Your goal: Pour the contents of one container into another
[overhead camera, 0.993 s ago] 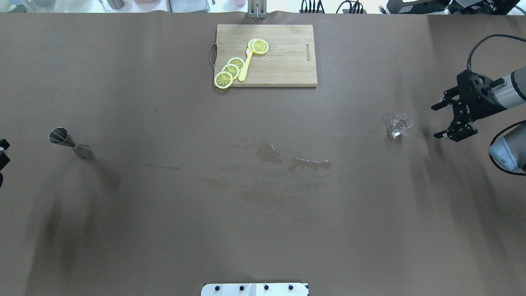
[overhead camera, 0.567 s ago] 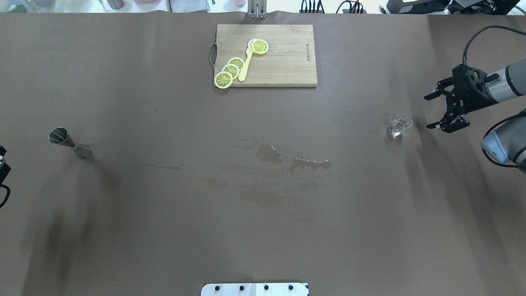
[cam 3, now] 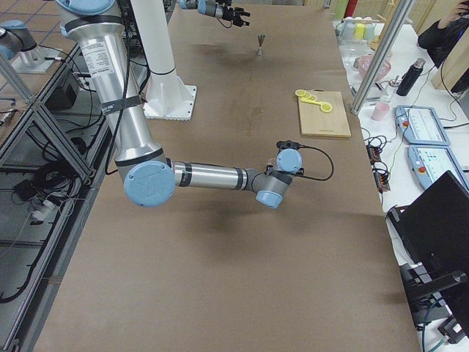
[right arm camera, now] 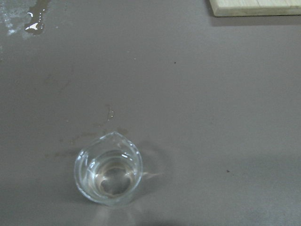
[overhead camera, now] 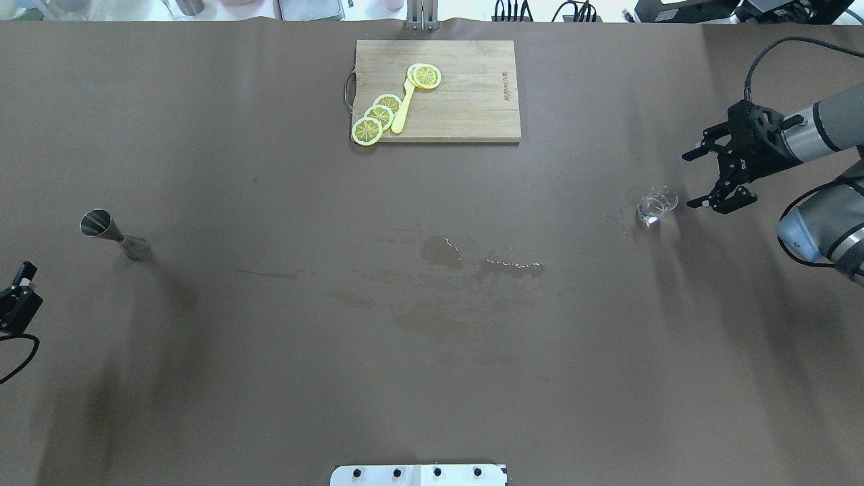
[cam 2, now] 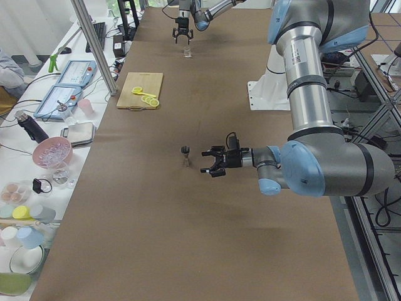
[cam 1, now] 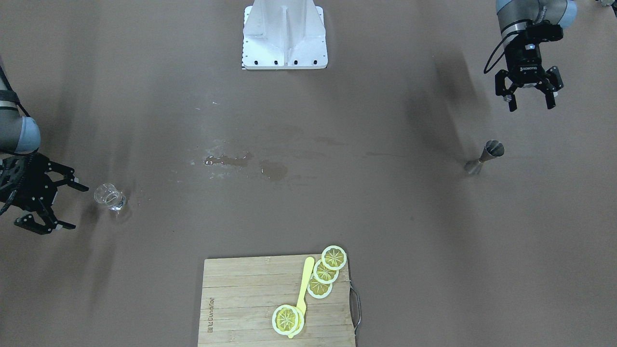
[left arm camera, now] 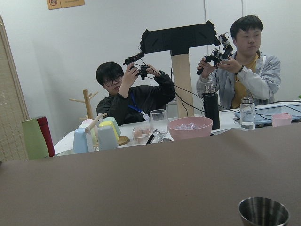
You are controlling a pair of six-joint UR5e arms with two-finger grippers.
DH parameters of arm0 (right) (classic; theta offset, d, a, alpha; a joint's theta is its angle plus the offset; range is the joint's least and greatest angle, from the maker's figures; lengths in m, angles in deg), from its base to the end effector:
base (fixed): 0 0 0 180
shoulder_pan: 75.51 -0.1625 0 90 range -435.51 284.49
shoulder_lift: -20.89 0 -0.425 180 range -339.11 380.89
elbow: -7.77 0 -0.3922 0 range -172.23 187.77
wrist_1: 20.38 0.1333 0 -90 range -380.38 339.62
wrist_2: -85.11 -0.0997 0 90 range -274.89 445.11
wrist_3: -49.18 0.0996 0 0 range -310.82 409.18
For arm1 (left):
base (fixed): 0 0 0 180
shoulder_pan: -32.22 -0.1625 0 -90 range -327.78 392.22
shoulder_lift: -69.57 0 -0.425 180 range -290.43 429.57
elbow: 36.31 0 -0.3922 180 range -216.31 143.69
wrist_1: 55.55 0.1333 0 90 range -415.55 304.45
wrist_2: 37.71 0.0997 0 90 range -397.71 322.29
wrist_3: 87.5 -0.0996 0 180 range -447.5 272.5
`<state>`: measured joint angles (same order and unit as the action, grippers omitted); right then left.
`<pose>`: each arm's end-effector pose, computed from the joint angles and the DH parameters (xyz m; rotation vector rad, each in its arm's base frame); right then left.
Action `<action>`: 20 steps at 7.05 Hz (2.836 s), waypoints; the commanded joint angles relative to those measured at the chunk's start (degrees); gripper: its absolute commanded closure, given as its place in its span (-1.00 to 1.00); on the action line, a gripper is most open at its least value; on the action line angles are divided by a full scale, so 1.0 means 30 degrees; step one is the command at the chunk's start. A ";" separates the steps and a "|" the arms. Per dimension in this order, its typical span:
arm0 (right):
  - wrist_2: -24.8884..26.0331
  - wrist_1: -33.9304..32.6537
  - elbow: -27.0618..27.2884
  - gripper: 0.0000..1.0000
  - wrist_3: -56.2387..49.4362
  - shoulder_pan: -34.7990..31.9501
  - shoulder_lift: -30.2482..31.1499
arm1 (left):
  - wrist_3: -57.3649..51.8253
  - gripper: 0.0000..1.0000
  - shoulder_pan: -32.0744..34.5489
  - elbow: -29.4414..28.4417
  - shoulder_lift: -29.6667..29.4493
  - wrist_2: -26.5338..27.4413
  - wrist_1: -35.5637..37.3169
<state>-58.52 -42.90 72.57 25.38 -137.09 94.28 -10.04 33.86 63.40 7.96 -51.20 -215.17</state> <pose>-0.2443 -0.5630 0.5735 0.9794 -0.9508 -1.2544 0.2436 -0.2372 0.5992 1.3127 0.5858 -0.4352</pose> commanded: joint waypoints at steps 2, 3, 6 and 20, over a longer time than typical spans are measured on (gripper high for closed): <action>-0.0756 0.0034 -0.0007 -0.98 -0.0009 0.0546 0.0031 | 0.0021 -0.98 -0.2183 -0.0072 -0.0178 0.0920 -0.0114; -0.0728 0.0035 -0.0036 -0.98 0.0020 0.0575 -0.0144 | 0.0021 -0.98 -0.2535 -0.0189 -0.0178 0.0923 0.0060; -0.0495 0.1115 -0.0182 -0.97 -0.0009 0.0925 -0.0205 | 0.0079 -0.98 -0.3505 -0.1389 0.0086 0.1978 0.2433; 0.0528 0.1412 -0.0389 1.00 -0.0038 0.1456 -0.0439 | 1.2529 -0.95 -0.0432 -0.1155 -0.4799 0.2506 1.3732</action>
<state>-58.26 -38.65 71.18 25.27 -132.36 93.01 23.42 30.52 60.26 -3.31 -43.71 -181.25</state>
